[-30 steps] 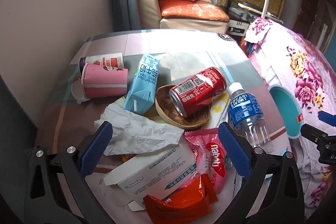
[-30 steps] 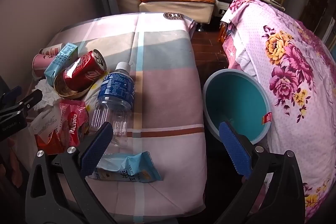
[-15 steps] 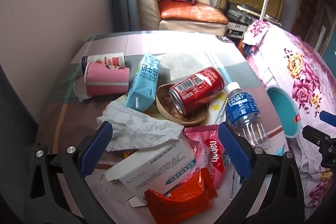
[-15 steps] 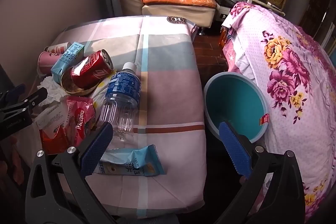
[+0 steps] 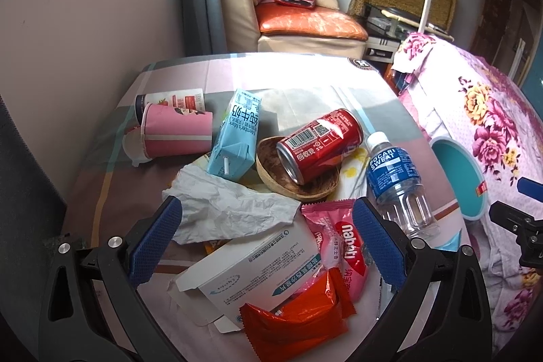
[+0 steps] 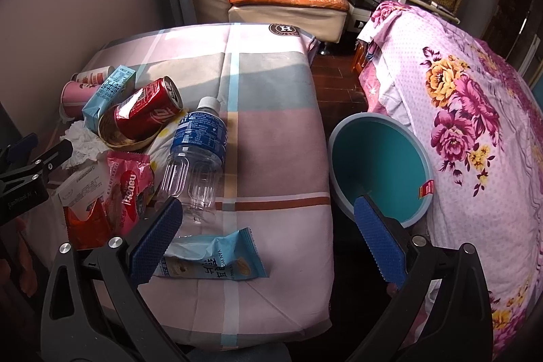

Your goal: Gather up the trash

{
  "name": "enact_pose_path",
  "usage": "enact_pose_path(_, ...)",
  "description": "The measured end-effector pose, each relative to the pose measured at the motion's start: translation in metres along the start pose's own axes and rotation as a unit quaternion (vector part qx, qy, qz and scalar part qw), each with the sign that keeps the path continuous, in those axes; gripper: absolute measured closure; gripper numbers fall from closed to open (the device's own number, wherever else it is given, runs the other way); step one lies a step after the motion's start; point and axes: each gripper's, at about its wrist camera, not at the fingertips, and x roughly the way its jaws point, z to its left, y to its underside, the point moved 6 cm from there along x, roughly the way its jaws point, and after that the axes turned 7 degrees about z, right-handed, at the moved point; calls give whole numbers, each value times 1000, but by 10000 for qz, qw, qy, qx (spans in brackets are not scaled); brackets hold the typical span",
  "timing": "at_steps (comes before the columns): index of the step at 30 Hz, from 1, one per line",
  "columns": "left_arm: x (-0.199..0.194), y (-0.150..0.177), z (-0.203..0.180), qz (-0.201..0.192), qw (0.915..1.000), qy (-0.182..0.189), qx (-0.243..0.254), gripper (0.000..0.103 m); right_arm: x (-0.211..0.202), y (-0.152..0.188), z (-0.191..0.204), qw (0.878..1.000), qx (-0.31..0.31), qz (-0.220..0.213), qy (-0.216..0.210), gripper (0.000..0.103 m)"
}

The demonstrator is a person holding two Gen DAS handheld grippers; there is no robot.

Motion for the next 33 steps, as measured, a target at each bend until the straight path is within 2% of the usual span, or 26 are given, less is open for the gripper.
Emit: enact_pose_path(33, 6, 5, 1, 2, 9999, -62, 117, 3, 6, -4, 5, 9999, -61, 89, -54, 6)
